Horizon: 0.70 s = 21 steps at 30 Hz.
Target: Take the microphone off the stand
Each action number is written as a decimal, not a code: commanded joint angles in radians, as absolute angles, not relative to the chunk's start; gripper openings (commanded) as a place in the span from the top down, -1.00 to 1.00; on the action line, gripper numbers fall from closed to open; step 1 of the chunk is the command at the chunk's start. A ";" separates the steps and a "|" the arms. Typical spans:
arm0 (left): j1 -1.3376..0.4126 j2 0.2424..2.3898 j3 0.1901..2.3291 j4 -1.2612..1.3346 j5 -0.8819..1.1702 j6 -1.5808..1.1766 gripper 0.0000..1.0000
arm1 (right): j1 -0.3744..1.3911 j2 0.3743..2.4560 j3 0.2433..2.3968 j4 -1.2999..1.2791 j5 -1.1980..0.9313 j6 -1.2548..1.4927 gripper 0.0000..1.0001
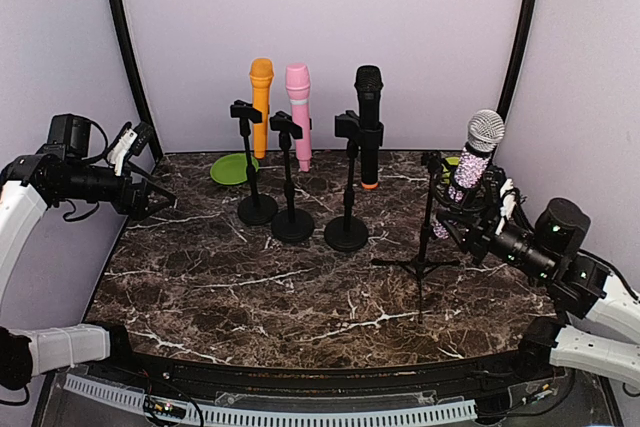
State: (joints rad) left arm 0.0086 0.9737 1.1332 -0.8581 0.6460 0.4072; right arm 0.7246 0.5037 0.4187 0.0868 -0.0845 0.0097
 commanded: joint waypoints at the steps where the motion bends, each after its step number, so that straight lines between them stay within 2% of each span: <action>1: 0.006 0.957 1.164 -0.884 0.669 0.402 -0.98 | 0.794 0.552 0.484 0.280 -0.082 -0.024 1.00; 9: 0.005 0.953 1.177 -0.899 0.661 0.413 -0.98 | 1.031 0.832 0.601 0.475 0.025 -0.117 1.00; 16: 0.005 0.950 1.171 -0.896 0.665 0.415 -0.98 | 1.135 1.061 0.682 0.701 0.039 -0.124 1.00; 21: 0.004 0.948 1.167 -0.896 0.670 0.417 -0.98 | 1.146 1.249 0.730 0.875 0.033 -0.124 1.00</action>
State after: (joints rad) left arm 0.0082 0.9672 1.1461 -0.8768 0.6472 0.4076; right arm 1.1374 1.1633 0.6468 0.5343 0.0093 -0.1024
